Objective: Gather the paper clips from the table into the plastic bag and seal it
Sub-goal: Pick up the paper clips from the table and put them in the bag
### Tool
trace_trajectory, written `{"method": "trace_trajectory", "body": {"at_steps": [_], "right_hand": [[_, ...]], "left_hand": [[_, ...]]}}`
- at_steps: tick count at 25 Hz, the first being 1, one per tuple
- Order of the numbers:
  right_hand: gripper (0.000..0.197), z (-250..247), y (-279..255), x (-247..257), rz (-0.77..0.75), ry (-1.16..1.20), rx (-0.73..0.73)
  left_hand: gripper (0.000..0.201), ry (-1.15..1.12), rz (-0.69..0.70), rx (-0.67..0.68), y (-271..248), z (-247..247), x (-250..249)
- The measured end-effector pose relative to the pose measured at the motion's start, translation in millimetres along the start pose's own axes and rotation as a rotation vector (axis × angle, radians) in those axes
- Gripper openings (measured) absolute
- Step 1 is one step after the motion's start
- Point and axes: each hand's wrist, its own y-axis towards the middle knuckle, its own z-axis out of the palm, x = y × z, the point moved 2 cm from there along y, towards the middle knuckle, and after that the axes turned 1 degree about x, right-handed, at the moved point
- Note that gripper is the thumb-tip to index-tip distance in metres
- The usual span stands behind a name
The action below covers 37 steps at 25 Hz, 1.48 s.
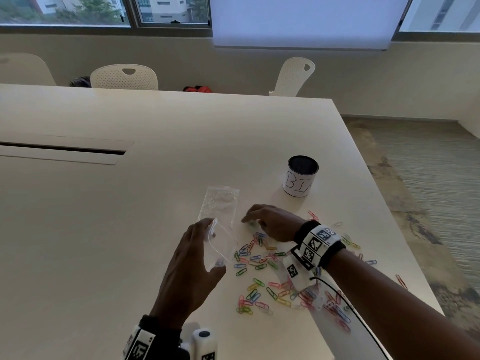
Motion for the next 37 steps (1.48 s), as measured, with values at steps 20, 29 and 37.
{"method": "trace_trajectory", "body": {"at_steps": [20, 29, 37], "right_hand": [[0.032, 38, -63, 14, 0.078, -0.122, -0.087], [0.02, 35, -72, 20, 0.036, -0.186, -0.141], [0.005, 6, -85, -15, 0.246, 0.552, -0.244]], "left_hand": [[0.079, 0.006, 0.005, 0.051, 4, 16, 1], [0.079, -0.001, -0.004, 0.064, 4, 19, -1], [0.078, -0.025, 0.001, 0.086, -1, 25, 0]]}}
